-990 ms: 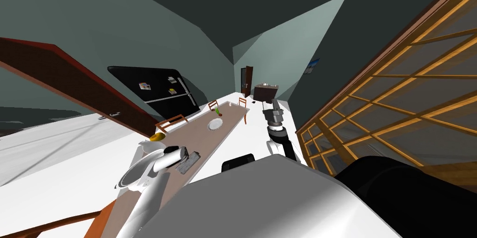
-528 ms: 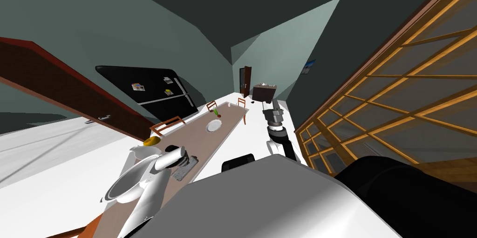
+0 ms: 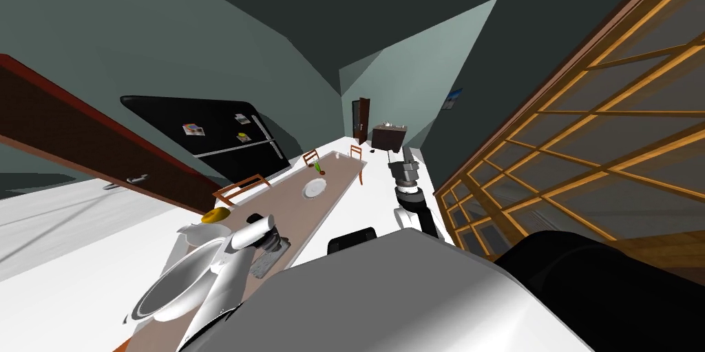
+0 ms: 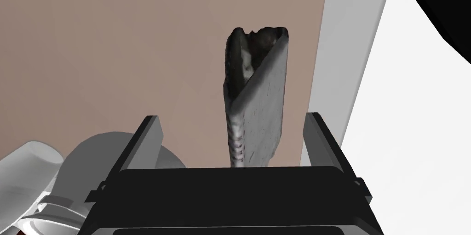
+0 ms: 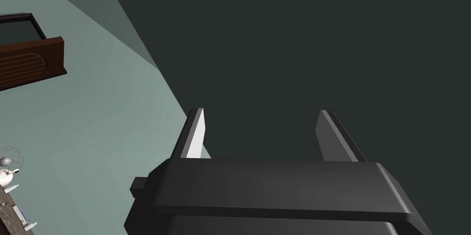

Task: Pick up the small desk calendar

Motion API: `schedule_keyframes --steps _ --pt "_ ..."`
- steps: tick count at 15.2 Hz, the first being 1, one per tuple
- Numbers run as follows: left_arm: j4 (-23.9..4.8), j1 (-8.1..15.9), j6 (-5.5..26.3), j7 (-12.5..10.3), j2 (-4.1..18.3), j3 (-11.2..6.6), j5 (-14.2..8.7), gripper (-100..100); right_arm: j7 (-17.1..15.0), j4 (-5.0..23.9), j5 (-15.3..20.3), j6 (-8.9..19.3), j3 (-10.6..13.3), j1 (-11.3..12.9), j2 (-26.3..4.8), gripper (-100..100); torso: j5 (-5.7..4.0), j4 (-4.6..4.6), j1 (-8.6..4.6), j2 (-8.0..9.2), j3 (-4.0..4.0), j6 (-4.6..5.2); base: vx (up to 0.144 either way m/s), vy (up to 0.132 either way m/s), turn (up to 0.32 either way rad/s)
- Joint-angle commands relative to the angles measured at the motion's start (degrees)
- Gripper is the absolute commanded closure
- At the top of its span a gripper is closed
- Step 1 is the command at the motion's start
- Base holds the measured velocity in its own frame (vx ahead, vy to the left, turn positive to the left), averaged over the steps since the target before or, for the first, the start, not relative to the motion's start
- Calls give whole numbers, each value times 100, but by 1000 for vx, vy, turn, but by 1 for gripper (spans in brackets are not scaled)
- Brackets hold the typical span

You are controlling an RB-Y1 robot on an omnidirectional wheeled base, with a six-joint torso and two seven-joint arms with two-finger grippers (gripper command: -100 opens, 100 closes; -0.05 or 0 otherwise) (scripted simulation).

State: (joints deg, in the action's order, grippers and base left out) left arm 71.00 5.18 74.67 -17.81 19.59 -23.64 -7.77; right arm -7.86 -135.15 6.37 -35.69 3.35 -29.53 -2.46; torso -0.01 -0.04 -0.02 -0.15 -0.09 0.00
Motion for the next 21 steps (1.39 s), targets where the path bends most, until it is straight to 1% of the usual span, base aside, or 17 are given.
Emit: schedule_keyframes --steps 1,3,4,5,8,9,10,11,12,16,17,21 --pt "-156 89 223 -16 6 -52 -13 -100 0 0 0 0 0 0 0 0 0 0 0 0 0 0 40 4 -46" --pt "-238 139 358 -30 3 -81 -17 -100 0 0 0 0 0 0 0 0 0 0 0 -2 -1 0 44 10 -42" --pt "-168 93 262 -20 -2 -62 -14 -100 0 0 0 0 0 0 0 0 0 -1 1 -3 -2 0 25 9 -15" --pt "-343 86 84 -11 -42 -37 -1 -100 0 0 0 0 0 0 0 0 0 0 1 1 0 -1 21 13 28" --pt "-465 76 -72 -2 -73 -16 9 -100 0 0 0 0 0 0 0 0 1 1 5 5 3 -2 23 19 26" --pt "-547 69 -176 4 -93 -2 16 -100 0 0 0 0 0 0 0 0 2 1 5 6 3 -1 22 20 22" --pt "-587 66 -228 7 -103 5 19 -100 0 0 0 0 0 0 0 0 2 1 6 6 3 -2 24 20 23" --pt "-538 78 -145 -2 -90 -3 18 -100 0 0 0 0 0 0 0 0 2 1 6 6 3 -2 14 12 6" --pt "-553 78 -172 -1 -92 -1 19 100 0 0 0 0 0 0 0 0 1 2 4 8 4 -1 5 4 -1" --pt "-556 74 -159 -1 -99 1 16 100 0 0 0 0 0 0 0 0 3 3 11 7 5 1 0 0 0" --pt "-384 83 32 -8 -52 -30 2 100 0 0 0 0 0 0 0 0 3 3 12 7 4 1 -15 -13 -32" --pt "-180 100 292 -23 -2 -66 -15 100 0 0 0 0 0 1 0 0 -5 9 -1 19 13 4 -28 -20 -32"
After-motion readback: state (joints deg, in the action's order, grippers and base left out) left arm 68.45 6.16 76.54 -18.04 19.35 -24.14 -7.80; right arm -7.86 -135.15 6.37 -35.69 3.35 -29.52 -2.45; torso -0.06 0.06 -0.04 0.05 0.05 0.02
